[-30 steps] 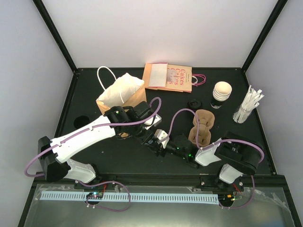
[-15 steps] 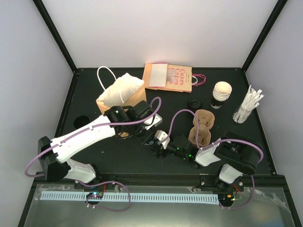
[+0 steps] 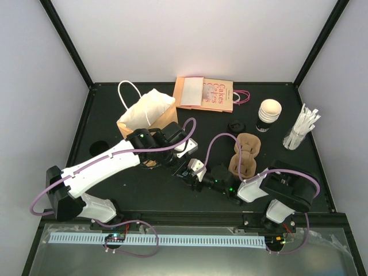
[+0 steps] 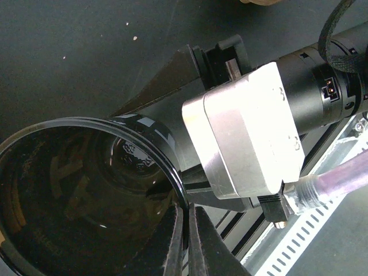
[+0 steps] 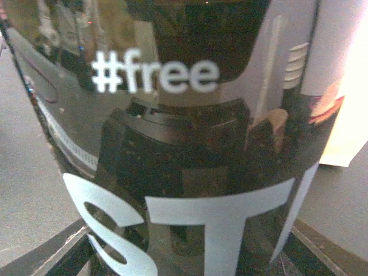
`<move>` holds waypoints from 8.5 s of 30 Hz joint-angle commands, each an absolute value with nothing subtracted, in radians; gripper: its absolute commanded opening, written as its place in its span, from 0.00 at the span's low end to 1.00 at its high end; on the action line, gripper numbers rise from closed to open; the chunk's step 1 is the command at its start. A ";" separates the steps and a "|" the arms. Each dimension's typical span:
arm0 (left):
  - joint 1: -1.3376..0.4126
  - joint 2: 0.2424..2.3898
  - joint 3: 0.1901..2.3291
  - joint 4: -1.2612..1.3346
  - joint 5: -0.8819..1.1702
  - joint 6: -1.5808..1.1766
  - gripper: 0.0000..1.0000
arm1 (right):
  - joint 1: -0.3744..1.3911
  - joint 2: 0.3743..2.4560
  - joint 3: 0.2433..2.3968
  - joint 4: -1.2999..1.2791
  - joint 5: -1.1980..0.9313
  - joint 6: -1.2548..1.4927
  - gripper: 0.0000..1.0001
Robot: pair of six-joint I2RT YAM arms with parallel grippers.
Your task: Pack the takeout coffee
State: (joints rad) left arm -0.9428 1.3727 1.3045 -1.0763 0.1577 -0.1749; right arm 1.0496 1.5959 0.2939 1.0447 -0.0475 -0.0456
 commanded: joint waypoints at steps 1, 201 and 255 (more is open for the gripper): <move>-0.939 1.363 1.316 -1.070 0.181 -0.164 0.05 | 1.054 1.580 0.288 1.087 -0.030 -0.058 0.67; -1.074 2.110 1.861 -1.147 -0.444 -0.053 0.40 | 0.415 0.658 0.667 -0.485 0.460 0.648 1.00; -0.807 1.210 1.070 -0.908 0.108 -0.709 0.66 | 0.419 0.908 0.509 -0.029 0.033 0.468 1.00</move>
State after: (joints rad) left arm -0.8177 1.1683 1.0939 -0.9611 0.0330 -0.6876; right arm 0.4194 0.9237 0.5282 -0.0883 0.0380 0.4866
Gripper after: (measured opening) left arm 0.691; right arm 1.000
